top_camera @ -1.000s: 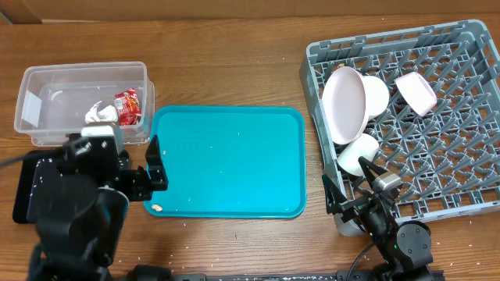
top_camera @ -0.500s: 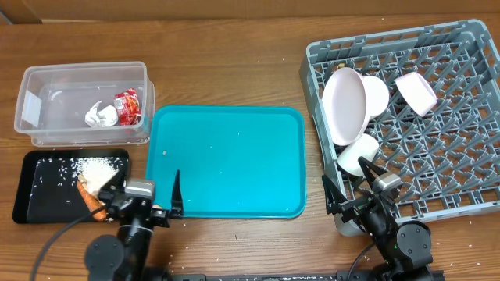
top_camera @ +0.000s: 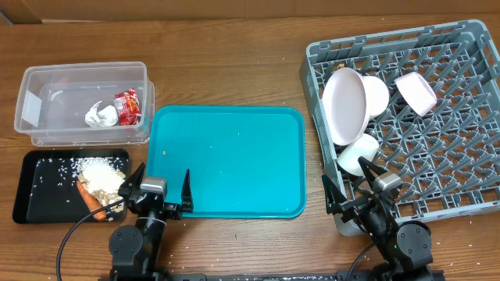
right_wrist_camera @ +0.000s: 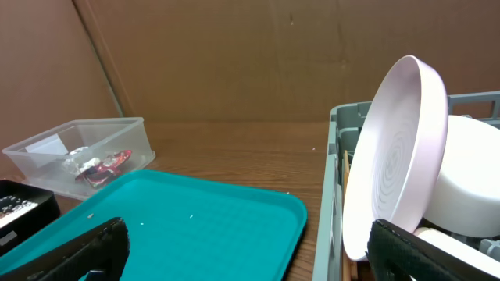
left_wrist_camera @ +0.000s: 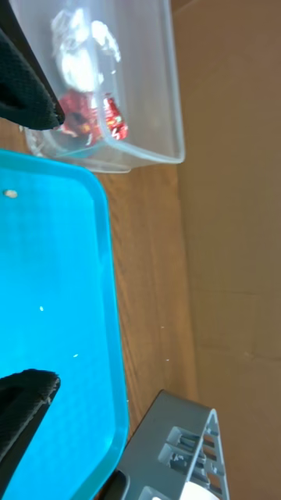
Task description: Sort waste into correct bins and load items into the dishwasher
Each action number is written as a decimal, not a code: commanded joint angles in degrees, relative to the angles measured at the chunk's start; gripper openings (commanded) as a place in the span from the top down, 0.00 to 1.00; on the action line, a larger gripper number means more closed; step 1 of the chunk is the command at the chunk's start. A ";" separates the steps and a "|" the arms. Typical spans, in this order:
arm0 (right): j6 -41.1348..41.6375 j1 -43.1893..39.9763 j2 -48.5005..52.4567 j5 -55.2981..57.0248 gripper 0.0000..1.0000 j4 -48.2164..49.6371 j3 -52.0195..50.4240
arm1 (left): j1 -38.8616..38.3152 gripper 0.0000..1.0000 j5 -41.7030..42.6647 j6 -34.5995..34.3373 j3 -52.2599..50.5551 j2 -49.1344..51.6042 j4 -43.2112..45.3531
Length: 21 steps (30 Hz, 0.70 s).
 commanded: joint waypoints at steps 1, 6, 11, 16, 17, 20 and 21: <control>0.04 0.17 -0.68 -0.09 0.00 0.39 -0.61 | 0.20 0.00 0.35 -1.14 -1.40 -0.76 2.10; 0.04 0.17 -0.68 -0.09 0.00 0.39 -0.61 | 0.20 0.00 0.35 -1.14 -1.57 -0.74 2.54; 0.04 0.17 -0.68 -0.09 0.00 0.39 -0.61 | 0.20 0.00 0.37 -1.14 -1.57 -0.70 2.54; 0.04 0.17 -0.68 -0.09 0.00 0.39 -0.61 | 0.20 0.00 0.37 -1.14 -1.57 -0.70 2.51; 0.04 0.17 -0.68 -0.09 0.00 0.39 -0.61 | 0.20 0.00 0.35 -1.14 -1.57 -0.70 2.51; 0.04 0.17 -0.68 -0.09 0.00 0.39 -0.61 | 0.20 0.00 0.35 -1.14 -1.57 -0.70 2.51; 0.04 0.17 -0.68 -0.09 0.00 0.39 -0.61 | 0.20 0.00 0.35 -1.14 -1.57 -0.70 2.51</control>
